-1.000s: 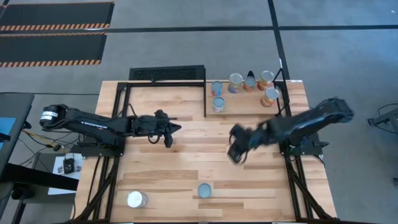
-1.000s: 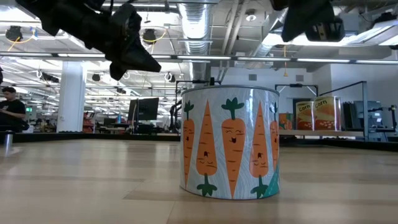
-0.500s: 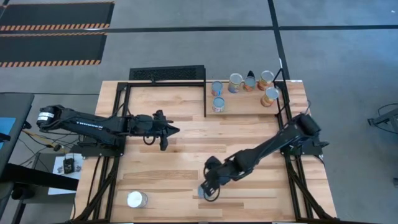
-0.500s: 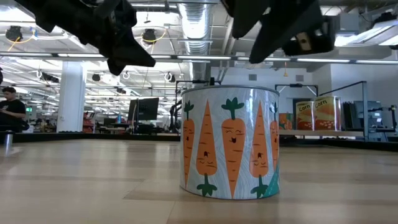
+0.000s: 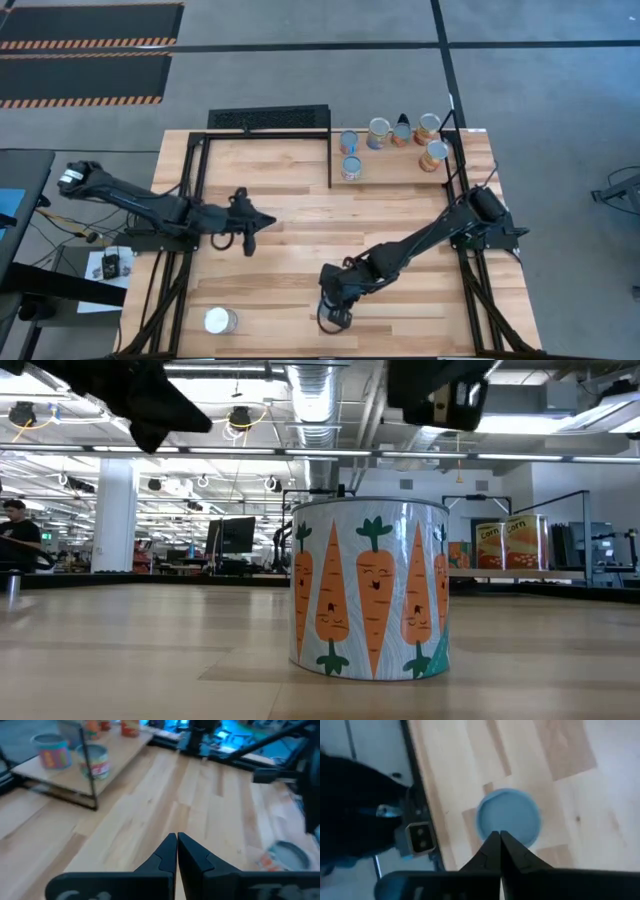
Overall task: Pick and place cans onto a shelf
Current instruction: Put the canned carrot on the shelf
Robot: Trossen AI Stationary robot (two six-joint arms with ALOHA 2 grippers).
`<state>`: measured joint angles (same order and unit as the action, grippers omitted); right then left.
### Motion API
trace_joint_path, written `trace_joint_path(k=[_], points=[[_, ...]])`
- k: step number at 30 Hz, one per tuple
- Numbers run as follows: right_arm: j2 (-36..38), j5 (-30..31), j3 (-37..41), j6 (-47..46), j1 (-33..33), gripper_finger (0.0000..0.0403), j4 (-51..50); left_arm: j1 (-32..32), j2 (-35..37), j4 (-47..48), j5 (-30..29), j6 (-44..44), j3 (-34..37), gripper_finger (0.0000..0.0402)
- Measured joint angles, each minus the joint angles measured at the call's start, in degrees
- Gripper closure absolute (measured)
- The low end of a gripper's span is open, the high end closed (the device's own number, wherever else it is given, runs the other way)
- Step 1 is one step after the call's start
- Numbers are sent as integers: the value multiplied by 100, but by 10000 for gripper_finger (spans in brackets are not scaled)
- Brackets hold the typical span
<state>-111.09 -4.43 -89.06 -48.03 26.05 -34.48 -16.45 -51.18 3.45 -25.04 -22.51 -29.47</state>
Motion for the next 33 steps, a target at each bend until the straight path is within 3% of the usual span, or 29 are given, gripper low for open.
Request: trace_joint_path(k=[6,14,19,26,33], points=[[-585,120,-980,369,76,356,-1628,-554,344,256,-17,572,-2,401],[-1729,106,-2849,805,222,343,-2196,-804,679,345,369,556,0,401],[-2342,138,-3697,822,299,295,-2778,-802,697,531,571,488,0,401],[-2739,320,-4076,697,381,211,-3211,-938,695,671,526,433,0,401],[-2774,930,-4074,505,412,207,-3412,-997,695,668,474,333,0,401]])
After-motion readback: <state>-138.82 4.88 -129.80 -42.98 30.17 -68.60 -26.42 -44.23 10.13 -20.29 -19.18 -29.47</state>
